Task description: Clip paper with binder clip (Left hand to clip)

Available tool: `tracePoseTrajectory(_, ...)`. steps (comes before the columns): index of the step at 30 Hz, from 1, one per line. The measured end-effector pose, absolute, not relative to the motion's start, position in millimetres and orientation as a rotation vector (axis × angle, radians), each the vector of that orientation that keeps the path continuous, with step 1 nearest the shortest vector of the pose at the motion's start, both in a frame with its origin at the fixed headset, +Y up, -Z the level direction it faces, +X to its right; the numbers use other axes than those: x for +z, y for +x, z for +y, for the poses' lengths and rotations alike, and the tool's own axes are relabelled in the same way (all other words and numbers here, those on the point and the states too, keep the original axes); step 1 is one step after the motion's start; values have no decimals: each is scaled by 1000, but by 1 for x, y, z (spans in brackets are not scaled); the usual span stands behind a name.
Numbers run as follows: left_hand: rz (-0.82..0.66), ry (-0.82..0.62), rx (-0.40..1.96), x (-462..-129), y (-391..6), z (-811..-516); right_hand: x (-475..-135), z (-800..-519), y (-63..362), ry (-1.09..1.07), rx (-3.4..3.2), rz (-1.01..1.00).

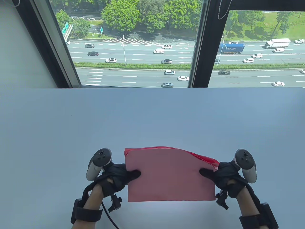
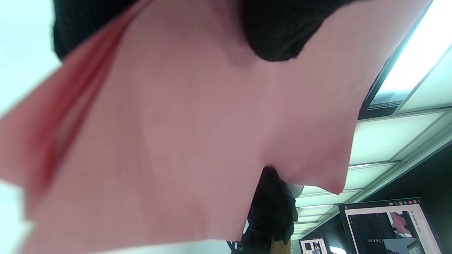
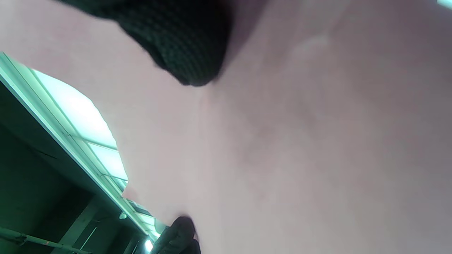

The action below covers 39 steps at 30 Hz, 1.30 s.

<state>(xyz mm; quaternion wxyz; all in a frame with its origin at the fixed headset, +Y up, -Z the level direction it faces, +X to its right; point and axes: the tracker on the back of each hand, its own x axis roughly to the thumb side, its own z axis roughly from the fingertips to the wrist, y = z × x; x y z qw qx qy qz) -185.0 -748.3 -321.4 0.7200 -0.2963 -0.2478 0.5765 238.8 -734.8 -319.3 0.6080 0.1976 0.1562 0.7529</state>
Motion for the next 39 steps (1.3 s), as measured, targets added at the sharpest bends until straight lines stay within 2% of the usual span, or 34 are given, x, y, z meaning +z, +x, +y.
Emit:
tracePoseTrajectory(5, -562, -825, 1206, -318, -181, -753, -320, -735, 241, 434, 1749, 367)
tracePoseTrajectory(15, -495, -587, 1329, -324, -188, -751, -323, -743, 261, 194, 1922, 221)
tracePoseTrajectory(23, -466, -418, 1425, -322, -188, -745, -319, -741, 261, 130, 1877, 72)
tracePoseTrajectory(39, -484, -343, 1495, -315, -175, -743, -315, -754, 248, 32, 1678, 124)
